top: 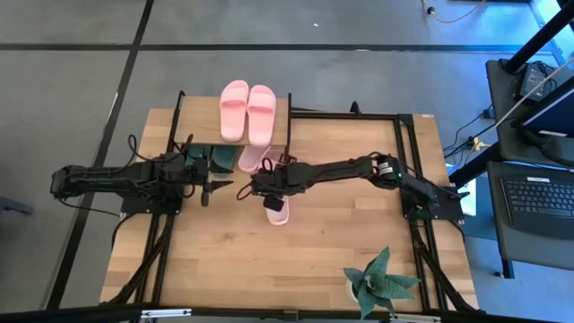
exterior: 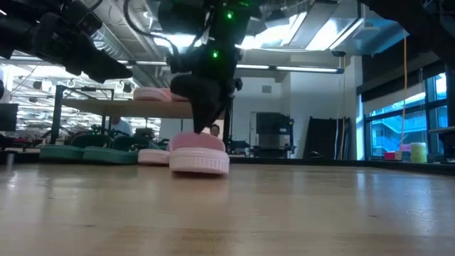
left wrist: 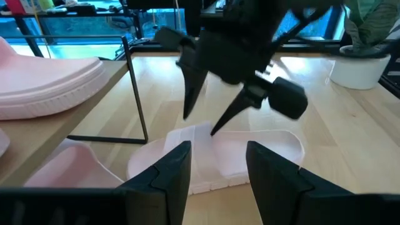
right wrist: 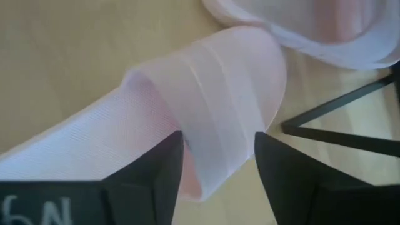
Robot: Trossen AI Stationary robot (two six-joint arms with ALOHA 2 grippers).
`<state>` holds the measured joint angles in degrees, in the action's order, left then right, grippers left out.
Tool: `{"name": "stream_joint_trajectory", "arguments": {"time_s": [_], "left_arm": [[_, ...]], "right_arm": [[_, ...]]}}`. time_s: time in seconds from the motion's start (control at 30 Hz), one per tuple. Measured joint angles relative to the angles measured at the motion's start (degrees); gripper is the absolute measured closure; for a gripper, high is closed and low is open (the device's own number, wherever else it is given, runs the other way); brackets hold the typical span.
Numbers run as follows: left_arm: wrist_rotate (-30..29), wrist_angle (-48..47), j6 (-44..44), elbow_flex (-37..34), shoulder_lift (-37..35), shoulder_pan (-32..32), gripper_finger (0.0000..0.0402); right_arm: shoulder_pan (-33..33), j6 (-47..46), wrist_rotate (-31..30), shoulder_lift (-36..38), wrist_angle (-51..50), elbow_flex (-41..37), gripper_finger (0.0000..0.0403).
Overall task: Pick and place slides into the shelf
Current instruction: Put the pink slide under the shelf
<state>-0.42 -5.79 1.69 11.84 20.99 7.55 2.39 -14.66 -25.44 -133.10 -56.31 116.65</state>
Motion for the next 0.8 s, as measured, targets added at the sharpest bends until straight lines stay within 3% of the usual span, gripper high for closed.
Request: {"name": "stream_joint_trajectory", "arguments": {"time_s": [0.33,0.47,0.6,0.8], "left_arm": [[0.0,-3.0,-0.2,0.0,0.0,0.0,0.0255],[0.0,-3.0,-0.7,0.0,0.0,0.0,0.0255],[0.0,-3.0,-0.7,0.0,0.0,0.0,0.0255],[0.3,-2.9,-1.3,0.0,0.0,0.0,0.0255]], "right_arm": [[3.4,1.8,1.6,0.0,-11.2,8.0,0.0201],[5.8,3.2,14.6,0.1,-12.6,9.3,0.0201],[7.5,4.9,29.7,0.1,-7.6,8.4,0.0201],[7.8,5.8,40.8,0.1,-2.6,4.0,0.0201]]}}
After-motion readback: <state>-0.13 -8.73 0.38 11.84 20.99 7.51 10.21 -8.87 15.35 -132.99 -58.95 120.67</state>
